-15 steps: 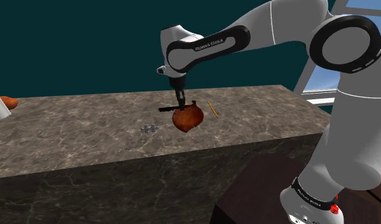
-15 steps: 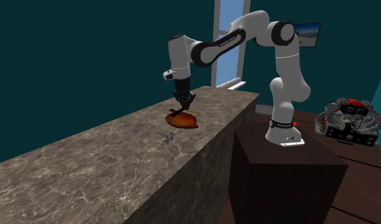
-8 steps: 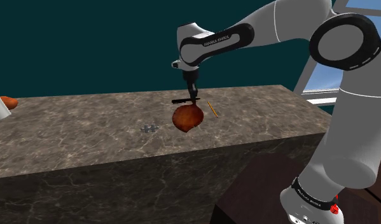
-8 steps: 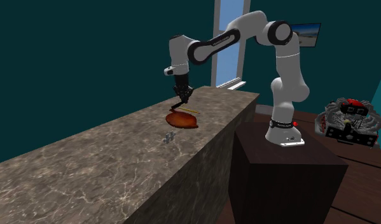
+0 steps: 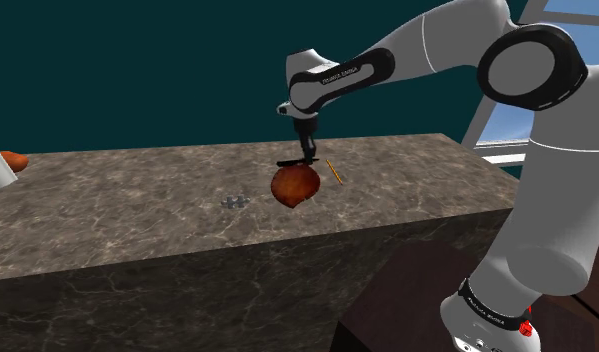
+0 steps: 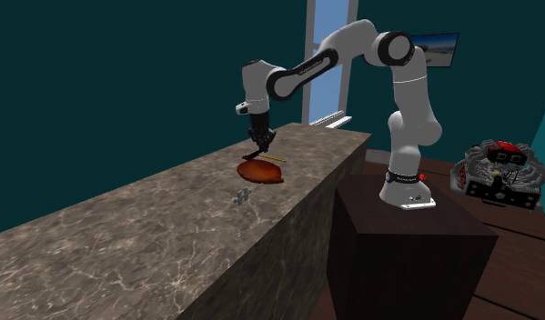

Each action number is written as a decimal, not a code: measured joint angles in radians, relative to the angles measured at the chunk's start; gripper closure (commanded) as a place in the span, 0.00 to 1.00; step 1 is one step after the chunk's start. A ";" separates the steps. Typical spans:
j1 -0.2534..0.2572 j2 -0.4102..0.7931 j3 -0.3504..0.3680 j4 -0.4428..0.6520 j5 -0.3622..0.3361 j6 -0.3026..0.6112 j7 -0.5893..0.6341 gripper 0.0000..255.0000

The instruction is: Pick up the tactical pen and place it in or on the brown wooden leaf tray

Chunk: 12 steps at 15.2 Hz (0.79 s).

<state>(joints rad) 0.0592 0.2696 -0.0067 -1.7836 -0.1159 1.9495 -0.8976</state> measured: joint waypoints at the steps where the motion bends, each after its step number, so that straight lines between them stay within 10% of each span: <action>1: 0.001 0.005 0.000 -0.008 0.000 0.012 0.003 1.00; 12: 0.000 0.049 -0.001 -0.060 -0.005 0.109 0.013 1.00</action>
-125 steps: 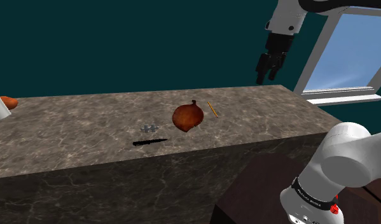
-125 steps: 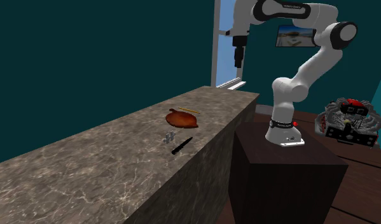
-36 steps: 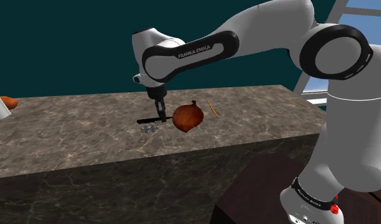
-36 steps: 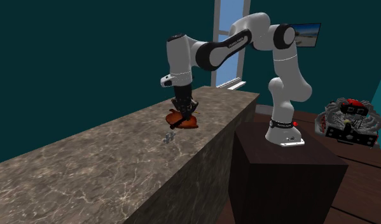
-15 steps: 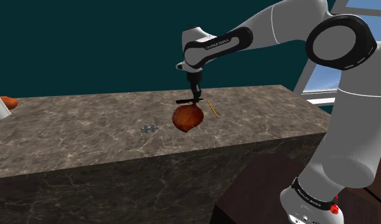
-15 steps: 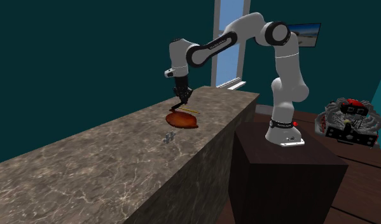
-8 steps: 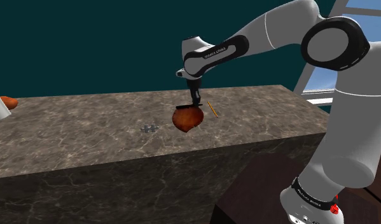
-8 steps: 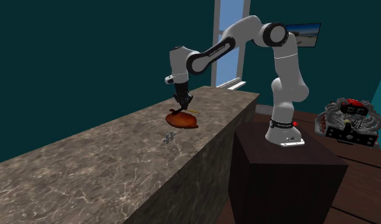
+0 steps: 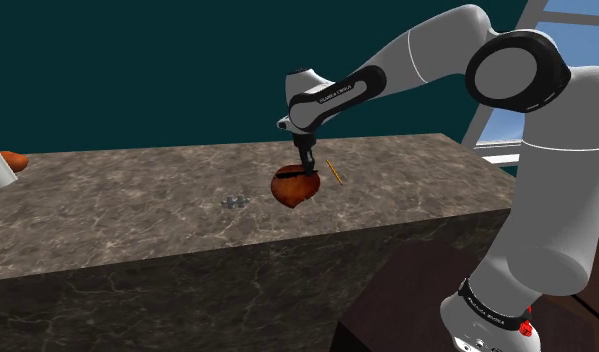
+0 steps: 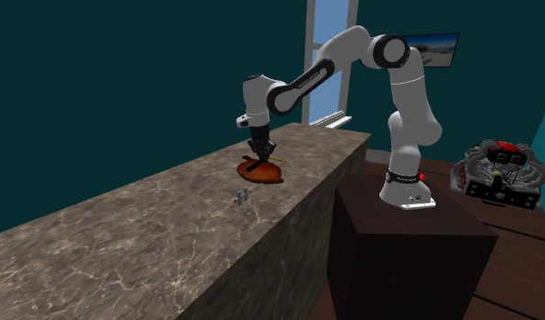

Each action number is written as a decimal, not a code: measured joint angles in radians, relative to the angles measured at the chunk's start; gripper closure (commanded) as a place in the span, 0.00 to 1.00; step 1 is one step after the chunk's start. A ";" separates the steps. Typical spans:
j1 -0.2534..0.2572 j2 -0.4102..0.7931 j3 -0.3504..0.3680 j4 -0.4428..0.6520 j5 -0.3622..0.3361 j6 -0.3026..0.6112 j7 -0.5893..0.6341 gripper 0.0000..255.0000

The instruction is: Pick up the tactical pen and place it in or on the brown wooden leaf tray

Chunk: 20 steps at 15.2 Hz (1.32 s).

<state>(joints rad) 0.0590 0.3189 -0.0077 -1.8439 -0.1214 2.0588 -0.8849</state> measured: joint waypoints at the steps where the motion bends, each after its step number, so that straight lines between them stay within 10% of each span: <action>1: 0.000 0.000 0.000 0.000 0.000 0.001 0.000 1.00; 3: 0.000 0.000 0.000 -0.001 0.000 0.001 0.000 1.00; 4: 0.000 0.000 0.000 -0.001 0.000 0.001 0.000 0.00; 20: 0.006 -0.034 0.005 0.081 0.006 -0.115 -0.004 0.00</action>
<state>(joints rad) 0.0655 0.2846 -0.0031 -1.7628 -0.1155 1.9434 -0.8888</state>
